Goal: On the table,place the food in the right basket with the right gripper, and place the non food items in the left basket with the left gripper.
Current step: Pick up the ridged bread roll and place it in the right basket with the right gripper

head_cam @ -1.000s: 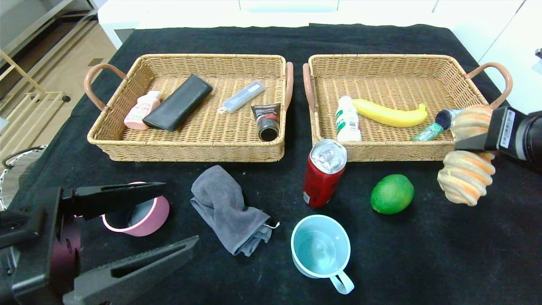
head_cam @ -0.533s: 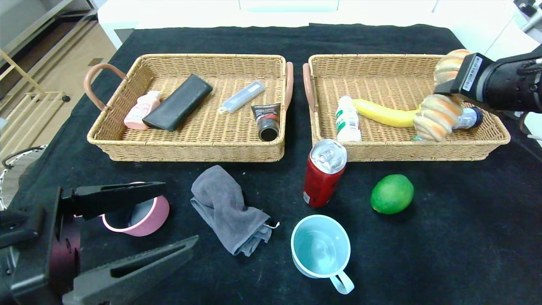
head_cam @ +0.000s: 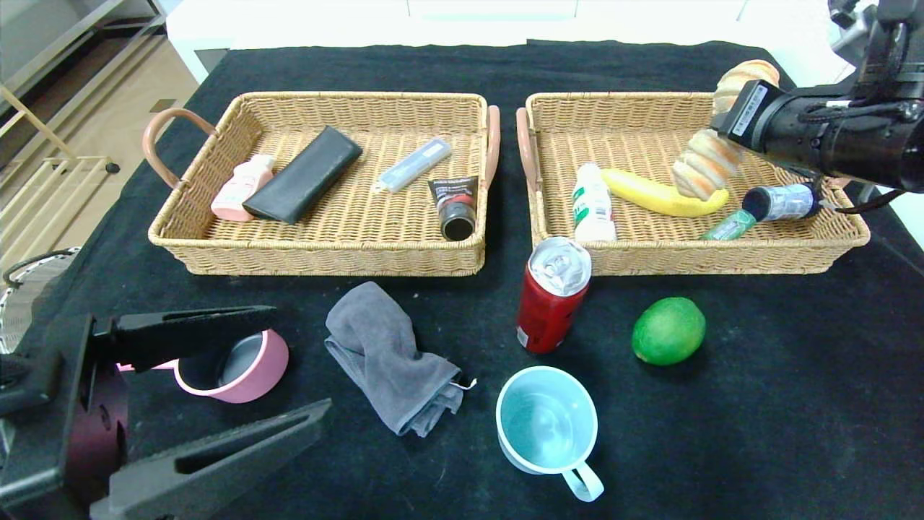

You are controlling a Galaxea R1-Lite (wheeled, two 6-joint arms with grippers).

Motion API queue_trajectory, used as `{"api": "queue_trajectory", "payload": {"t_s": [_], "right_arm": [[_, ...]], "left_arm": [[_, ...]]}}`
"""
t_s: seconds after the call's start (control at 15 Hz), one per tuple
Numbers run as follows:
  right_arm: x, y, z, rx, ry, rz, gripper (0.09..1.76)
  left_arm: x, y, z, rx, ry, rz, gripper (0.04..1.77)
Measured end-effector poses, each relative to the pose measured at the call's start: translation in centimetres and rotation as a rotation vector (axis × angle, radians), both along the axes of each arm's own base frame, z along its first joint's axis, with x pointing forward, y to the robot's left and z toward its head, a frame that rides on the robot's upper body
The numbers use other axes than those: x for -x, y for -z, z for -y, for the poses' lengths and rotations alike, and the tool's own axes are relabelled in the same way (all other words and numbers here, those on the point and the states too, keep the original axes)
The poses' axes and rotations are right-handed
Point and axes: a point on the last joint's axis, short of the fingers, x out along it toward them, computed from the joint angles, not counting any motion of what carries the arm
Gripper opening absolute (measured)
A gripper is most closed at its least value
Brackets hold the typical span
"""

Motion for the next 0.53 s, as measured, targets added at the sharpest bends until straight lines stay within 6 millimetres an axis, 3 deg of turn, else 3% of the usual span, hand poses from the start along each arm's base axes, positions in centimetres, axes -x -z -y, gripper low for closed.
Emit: {"api": "queue_trajectory", "payload": {"t_s": [0.2, 0.53], "right_arm": [[-1.5, 1.1, 0.0, 0.003, 0.011, -0.002, 0.38], [-2.2, 1.7, -0.2, 0.038, 0.033, -0.011, 0.38]], "left_arm": [[0.0, 0.0, 0.0, -0.003, 0.0, 0.002, 1.72], [0.0, 0.1, 0.0, -0.006, 0.001, -0.001, 1.72]]}}
